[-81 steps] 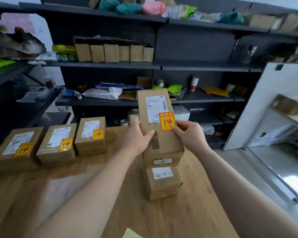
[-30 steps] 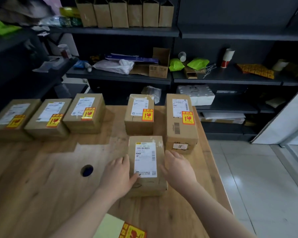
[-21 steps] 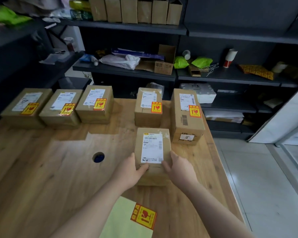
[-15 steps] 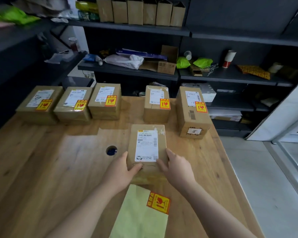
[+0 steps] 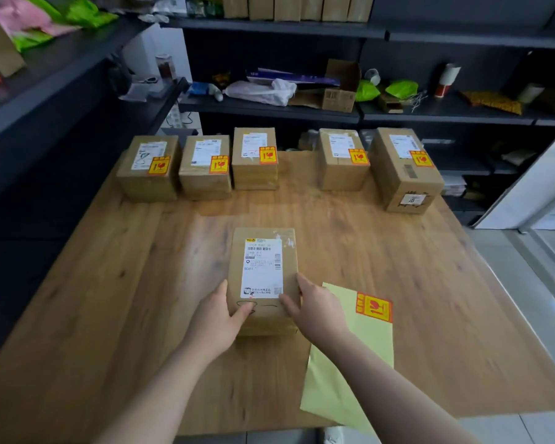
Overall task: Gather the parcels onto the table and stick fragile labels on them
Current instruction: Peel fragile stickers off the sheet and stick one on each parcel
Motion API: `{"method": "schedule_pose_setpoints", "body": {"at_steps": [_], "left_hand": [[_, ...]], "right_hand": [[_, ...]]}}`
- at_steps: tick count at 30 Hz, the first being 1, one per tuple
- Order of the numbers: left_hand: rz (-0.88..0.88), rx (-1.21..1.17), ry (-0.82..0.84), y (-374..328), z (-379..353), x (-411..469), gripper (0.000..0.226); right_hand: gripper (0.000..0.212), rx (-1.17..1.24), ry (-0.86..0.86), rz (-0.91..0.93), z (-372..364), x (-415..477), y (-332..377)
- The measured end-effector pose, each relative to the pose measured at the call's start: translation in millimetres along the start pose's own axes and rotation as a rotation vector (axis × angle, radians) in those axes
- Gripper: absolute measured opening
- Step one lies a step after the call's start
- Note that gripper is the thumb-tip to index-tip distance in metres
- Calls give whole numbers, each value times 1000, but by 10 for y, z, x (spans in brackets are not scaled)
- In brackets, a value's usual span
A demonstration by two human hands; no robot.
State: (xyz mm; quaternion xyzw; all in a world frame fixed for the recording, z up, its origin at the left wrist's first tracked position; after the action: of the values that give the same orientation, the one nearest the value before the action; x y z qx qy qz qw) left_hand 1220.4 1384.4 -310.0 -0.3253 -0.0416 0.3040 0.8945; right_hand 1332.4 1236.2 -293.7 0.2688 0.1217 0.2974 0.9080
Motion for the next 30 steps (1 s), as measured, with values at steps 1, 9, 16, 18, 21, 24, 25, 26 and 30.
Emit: {"method": "schedule_pose_setpoints", "body": {"at_steps": [1, 9, 16, 18, 21, 24, 25, 26, 30], "left_hand": [[1, 0, 7, 47, -4, -25, 44], [-26, 26, 14, 123, -57, -172, 49], [-368, 201, -192, -715, -58, -430, 40], [-456, 193, -99, -976, -299, -538, 35], [-494, 231, 115, -1158, -824, -673, 40], [-424, 315, 304, -1109, -1324, -753, 44], [-418, 337, 343, -1107, -1451, -781, 45], [-411, 355, 375, -1101, -1568, -800, 47], [-335, 438, 455, -998, -1914, -787, 56]], "right_hand": [[41, -4, 4, -8, -47, -23, 21], [49, 52, 65, -19, -202, -162, -130], [51, -129, 93, -117, 120, -228, -1088], [49, -228, 168, -142, 138, -268, -1411], [52, -364, 287, -117, 103, -337, -1728], [56, -395, 381, -94, 8, -441, -1931], [55, -391, 392, -90, -22, -485, -1980], [55, -385, 387, -85, -41, -532, -2012], [47, -425, 281, -41, -14, -750, -1992]]}}
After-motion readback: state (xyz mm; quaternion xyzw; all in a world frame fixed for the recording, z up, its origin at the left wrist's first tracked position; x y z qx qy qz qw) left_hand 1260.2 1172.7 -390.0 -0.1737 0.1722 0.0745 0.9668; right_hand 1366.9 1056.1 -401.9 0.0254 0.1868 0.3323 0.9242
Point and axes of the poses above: each hand's wrist, its own x-axis towards the middle knuckle, its own z-axis out of the back of the hand, y = z × x, the point moved 10 cm from there along x, towards the middle knuckle, and after that the axes turned 7 degrees about x, right-handed, at the moved point
